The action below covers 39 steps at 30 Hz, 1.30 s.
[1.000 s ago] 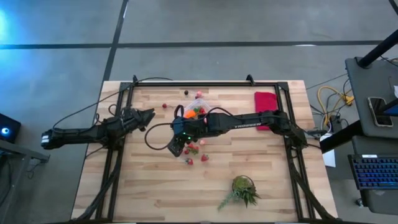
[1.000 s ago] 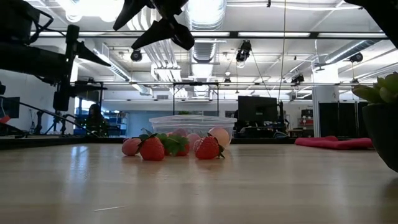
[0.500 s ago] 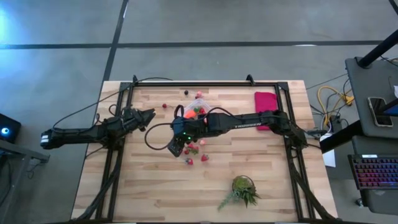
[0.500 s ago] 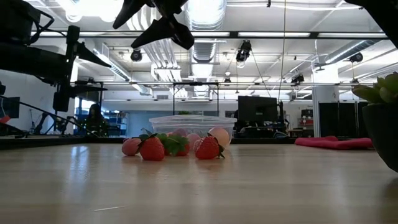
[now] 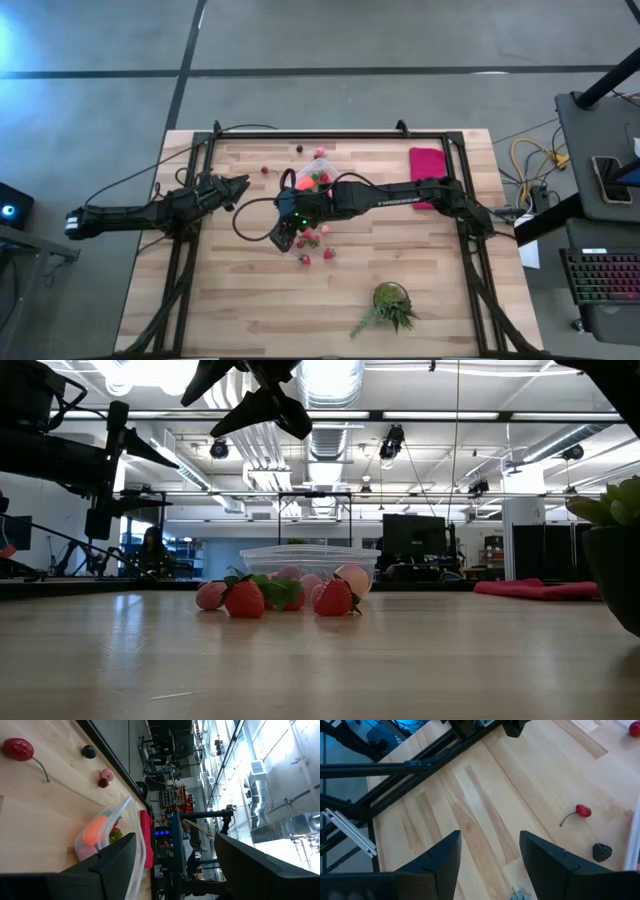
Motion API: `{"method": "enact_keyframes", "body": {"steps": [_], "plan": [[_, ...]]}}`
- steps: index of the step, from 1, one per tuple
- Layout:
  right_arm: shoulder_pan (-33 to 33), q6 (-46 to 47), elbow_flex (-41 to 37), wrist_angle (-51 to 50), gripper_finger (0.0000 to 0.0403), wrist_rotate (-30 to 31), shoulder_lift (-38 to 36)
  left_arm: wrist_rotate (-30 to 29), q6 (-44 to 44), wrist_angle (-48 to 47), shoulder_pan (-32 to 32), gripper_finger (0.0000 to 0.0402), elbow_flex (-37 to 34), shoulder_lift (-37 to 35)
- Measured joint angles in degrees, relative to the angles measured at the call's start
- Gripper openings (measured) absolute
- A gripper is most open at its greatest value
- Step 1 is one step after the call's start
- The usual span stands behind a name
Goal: Pick and placing Produce into tupperware
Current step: Put the red strawberry into the transparent container
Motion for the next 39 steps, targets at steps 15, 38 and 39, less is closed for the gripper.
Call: {"method": "enact_keyframes", "body": {"steps": [15,38,39], "plan": [[-0.01,-13.99,3.03,-5.67,0.0194,3.07,-1.06,-0.02,0.02,0.01,0.0,0.0255,-0.04,0.02],[8.99,-34.77,-18.77,-23.03,0.0194,14.93,-1.88,-0.02,0.02,0.0,0.0,0.0255,-0.07,0.37],[8.78,-35.12,-19.56,-22.59,0.0194,14.99,-1.71,-0.02,0.02,0.07,0.0,0.0255,-0.07,0.37]]}}
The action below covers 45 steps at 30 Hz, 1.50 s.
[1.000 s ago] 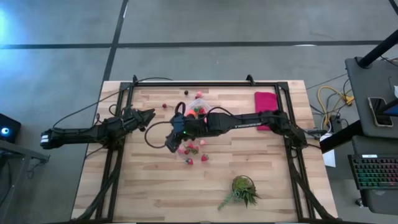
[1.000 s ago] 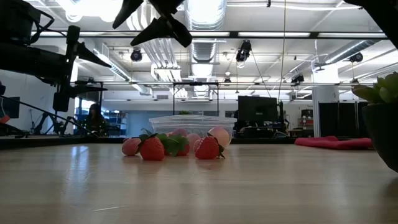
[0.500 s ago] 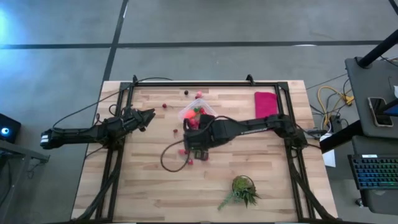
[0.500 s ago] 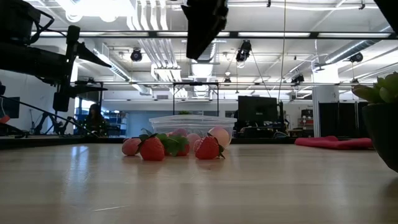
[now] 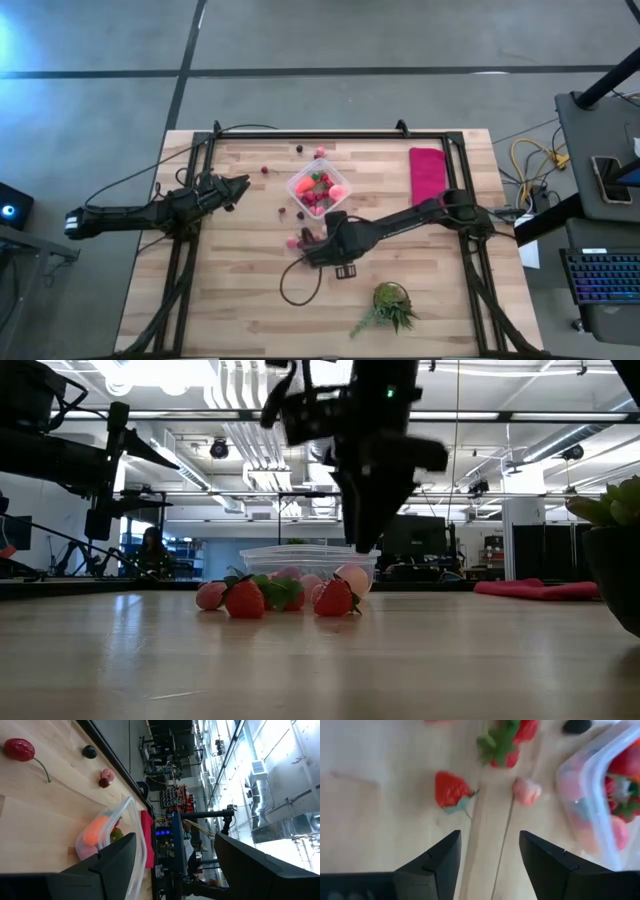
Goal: Pick and placing Produce into tupperware
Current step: Put the red strawberry into the transparent container
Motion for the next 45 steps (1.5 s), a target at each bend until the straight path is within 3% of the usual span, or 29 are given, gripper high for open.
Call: {"method": "enact_keyframes", "body": {"steps": [5,9,28,32,39,45], "plan": [[-0.25,13.84,-2.33,2.74,0.0194,0.07,0.2,0.0,0.0,-0.04,-0.02,0.0255,0.0,0.01],[-0.1,17.28,-2.86,1.91,0.0194,-0.04,0.22,0.02,0.0,-0.06,-0.02,0.0255,0.0,0.04],[-1.81,17.04,-1.73,9.4,0.0194,-0.34,0.22,0.02,0.0,-0.04,-0.02,0.0255,0.0,0.07],[-2.0,13.62,-1.83,10.12,0.0194,-3.62,0.22,0.02,-0.02,-0.04,-0.02,0.0255,0.0,0.02],[-2.03,-5.75,-2.81,16.07,0.0194,-15.63,0.22,0.01,-0.01,-0.04,0.0,0.0255,0.0,0.04],[-2.03,-10.13,-3.06,12.99,0.0194,-15.57,0.22,0.01,0.0,-0.04,-0.02,0.0255,0.0,0.1]]}}
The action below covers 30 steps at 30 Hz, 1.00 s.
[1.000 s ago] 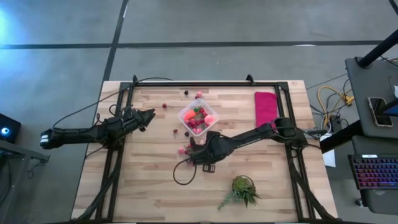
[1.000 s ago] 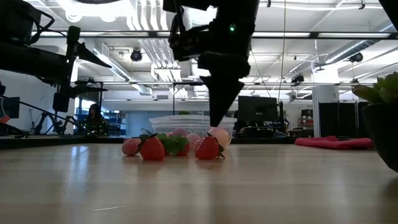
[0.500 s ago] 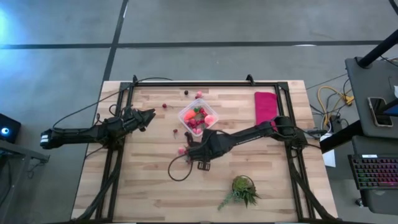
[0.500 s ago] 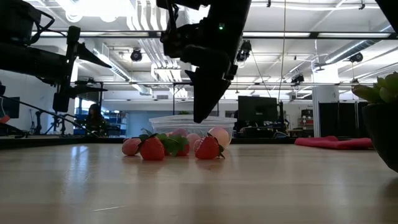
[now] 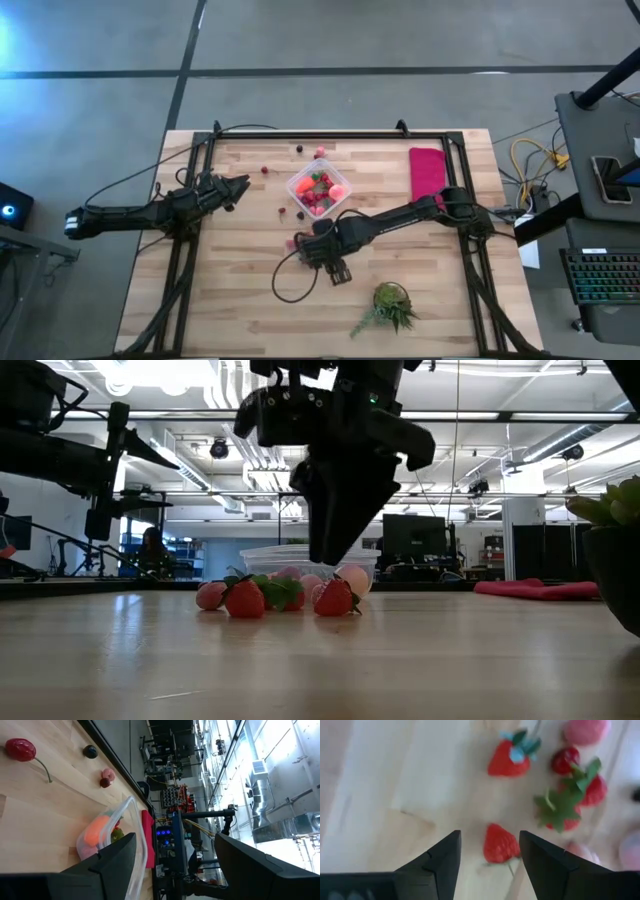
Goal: Pick and placing Produce into tupperware
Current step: Put the red strawberry into the transparent container
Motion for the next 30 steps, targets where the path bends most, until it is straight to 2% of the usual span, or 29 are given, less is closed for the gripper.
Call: {"method": "enact_keyframes", "body": {"steps": [11,25,30], "plan": [[-0.02,1.61,-0.38,-0.8,0.0194,1.93,0.0,0.01,-0.01,-0.01,0.01,0.0255,0.0,0.05],[-0.63,0.93,-5.99,2.62,0.0194,2.07,0.0,-0.01,0.0,0.0,0.02,0.0255,0.0,0.05],[-0.77,3.68,-6.99,4.74,0.0194,2.07,0.0,0.01,0.0,0.0,0.02,0.0255,0.0,0.07]]}}
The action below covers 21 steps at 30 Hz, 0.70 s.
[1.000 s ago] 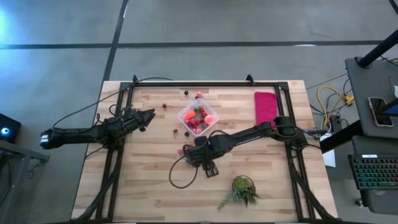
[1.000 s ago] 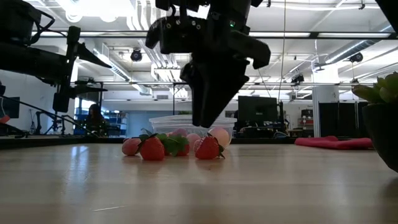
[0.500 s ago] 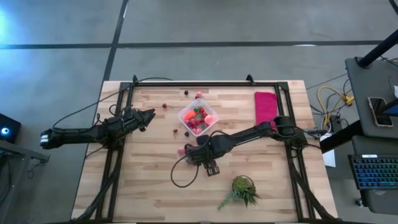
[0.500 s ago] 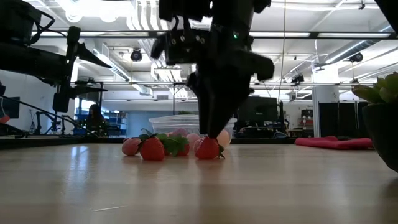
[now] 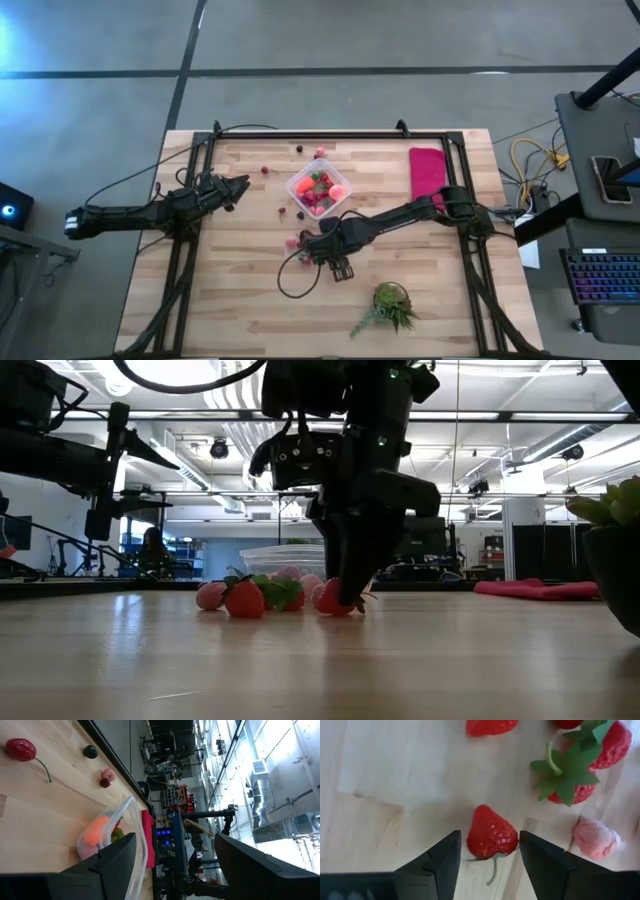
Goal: Pick and placing Produce into tupperware
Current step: Put the red strawberry into the transparent container
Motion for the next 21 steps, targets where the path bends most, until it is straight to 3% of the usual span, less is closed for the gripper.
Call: {"method": "enact_keyframes", "body": {"steps": [8,21], "plan": [[-0.01,2.5,-0.99,0.35,0.0192,2.25,0.02,-0.02,0.0,0.0,-0.01,0.0255,0.0,0.0],[-0.49,6.87,1.27,-3.24,0.014,1.44,-0.55,-0.01,0.0,-0.01,-0.01,0.0255,0.0,0.0]]}}
